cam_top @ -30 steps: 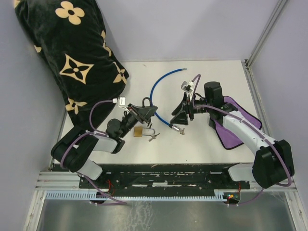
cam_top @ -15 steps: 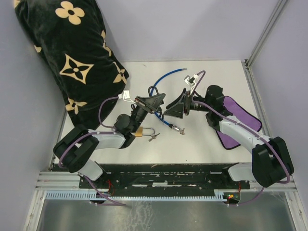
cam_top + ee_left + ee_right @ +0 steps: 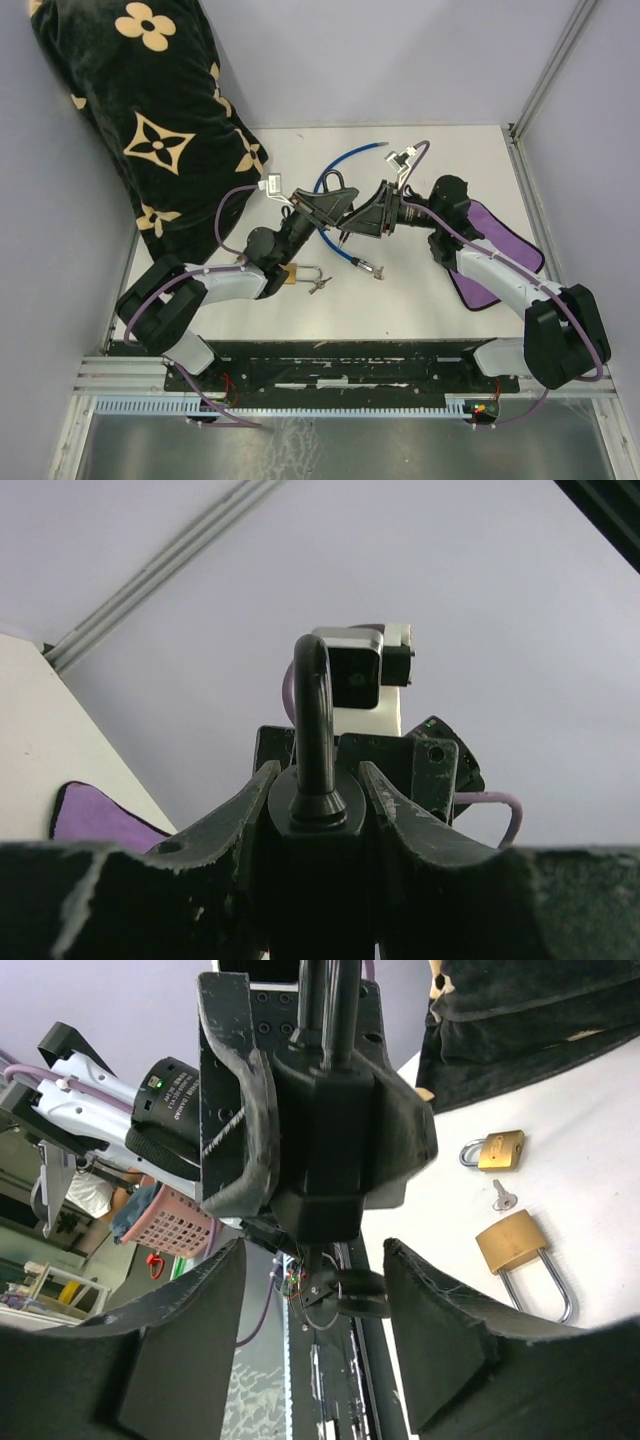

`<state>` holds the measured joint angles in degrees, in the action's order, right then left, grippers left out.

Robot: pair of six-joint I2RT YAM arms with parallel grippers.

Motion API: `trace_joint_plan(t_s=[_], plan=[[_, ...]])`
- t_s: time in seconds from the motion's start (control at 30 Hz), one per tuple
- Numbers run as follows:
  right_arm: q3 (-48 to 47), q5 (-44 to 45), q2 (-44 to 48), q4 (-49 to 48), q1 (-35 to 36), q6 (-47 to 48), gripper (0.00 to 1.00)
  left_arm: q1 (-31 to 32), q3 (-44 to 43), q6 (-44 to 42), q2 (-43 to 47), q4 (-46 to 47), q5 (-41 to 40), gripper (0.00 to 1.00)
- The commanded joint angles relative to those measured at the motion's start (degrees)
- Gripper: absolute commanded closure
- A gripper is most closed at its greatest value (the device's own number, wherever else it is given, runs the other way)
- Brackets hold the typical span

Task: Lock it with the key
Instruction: Lock the lock, then place the lock at the center of the board.

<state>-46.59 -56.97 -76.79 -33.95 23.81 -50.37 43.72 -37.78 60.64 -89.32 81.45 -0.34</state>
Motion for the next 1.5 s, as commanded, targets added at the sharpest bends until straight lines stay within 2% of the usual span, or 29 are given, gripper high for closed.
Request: trace_joint_plan(t_s=[0.0, 0.13, 0.27, 0.43, 0.5, 0.67, 0.83, 1.17, 1.2, 1.23, 1.4, 1.43, 1.47], plan=[[-2.8, -1.6, 0.8, -6.1, 0.2, -3.4, 0.39, 0.7, -4.4, 0.8, 0.0, 4.3, 3.8, 0.88], [-2.9, -1.9, 0.3, -6.2, 0.4, -4.0, 0.53, 1.1, -5.2, 1.4, -1.2, 4.9, 4.3, 0.87], [-3.2, -2.1, -0.4, -6.4, 0.5, -4.8, 0.74, 1.2, -5.7, 1.6, -1.9, 5.2, 4.2, 0.81], [-3.4, -2.9, 0.2, -4.9, 0.1, -3.4, 0.94, 1.2, -3.7, 1.4, -0.7, 6.2, 2.8, 0.64], [-3.6, -3.7, 0.3, -5.0, -0.1, -3.3, 0.97, 1.0, -2.6, 0.8, 0.3, 6.1, 2.9, 0.53], [-4.1, -5.1, 0.4, -5.3, -0.7, -3.4, 0.98, -0.8, -0.4, 1.2, 2.5, 5.1, 7.0, 0.35], [-4.5, -6.5, 0.8, -5.2, -1.8, -2.9, 0.98, -4.5, 0.0, 5.5, 3.3, 3.7, 16.0, 0.32], [-6.7, -9.1, 0.1, 4.3, -1.9, 5.3, 0.98, -8.9, -1.6, 3.8, 7.1, -9.0, 29.0, 0.46], [-6.9, -9.3, -0.2, 4.8, -1.9, 5.7, 0.98, -8.8, -2.1, 3.8, 6.8, -9.3, 30.3, 0.50], [-7.1, -9.4, -0.4, 5.8, -1.8, 6.4, 0.98, -8.9, -2.4, 4.1, 6.6, -8.9, 31.2, 0.60], [-7.9, -9.9, -1.2, 8.9, -1.9, 9.0, 0.98, -9.0, -3.3, 4.8, 5.1, -4.8, 34.6, 0.91], [-8.0, -9.9, -1.3, 9.5, -1.9, 9.7, 0.98, -9.2, -3.2, 4.7, 5.1, -4.3, 34.5, 0.96], [-8.2, -10.0, -1.4, 10.8, -1.8, 10.7, 0.98, -9.5, -2.9, 4.6, 5.2, -3.7, 33.5, 0.97]])
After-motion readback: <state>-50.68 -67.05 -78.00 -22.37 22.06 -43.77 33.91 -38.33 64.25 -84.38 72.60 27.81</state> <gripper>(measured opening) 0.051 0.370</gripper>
